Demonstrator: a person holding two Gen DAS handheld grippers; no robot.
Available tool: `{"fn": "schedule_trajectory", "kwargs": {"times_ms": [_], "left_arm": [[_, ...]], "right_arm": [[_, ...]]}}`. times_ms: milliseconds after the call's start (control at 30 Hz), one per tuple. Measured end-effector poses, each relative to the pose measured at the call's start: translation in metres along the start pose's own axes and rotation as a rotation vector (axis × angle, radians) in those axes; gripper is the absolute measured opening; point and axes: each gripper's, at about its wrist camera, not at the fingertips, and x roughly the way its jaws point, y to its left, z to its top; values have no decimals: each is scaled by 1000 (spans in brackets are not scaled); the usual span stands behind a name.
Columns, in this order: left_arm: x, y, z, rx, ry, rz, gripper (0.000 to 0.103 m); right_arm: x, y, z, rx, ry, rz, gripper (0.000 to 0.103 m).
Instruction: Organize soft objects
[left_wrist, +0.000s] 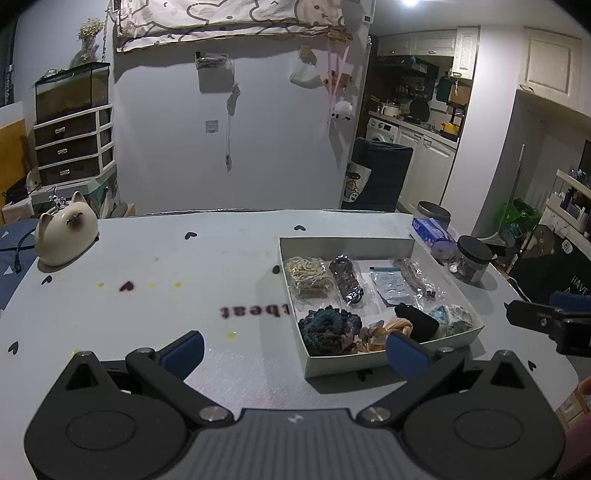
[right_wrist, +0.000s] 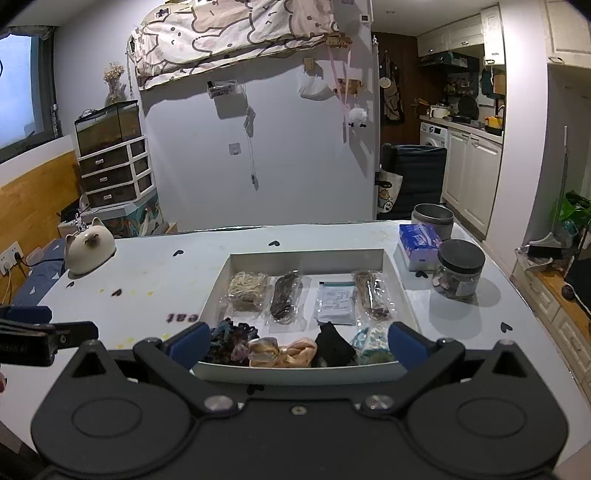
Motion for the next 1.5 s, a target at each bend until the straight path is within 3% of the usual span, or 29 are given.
{"fn": "schedule_trajectory", "kwargs": {"times_ms": [1500], "left_arm": [[-9,7,-2,-13,-9,18,103]], "right_arm": [[-4,17,-2,-23,-7,16,103]]}}
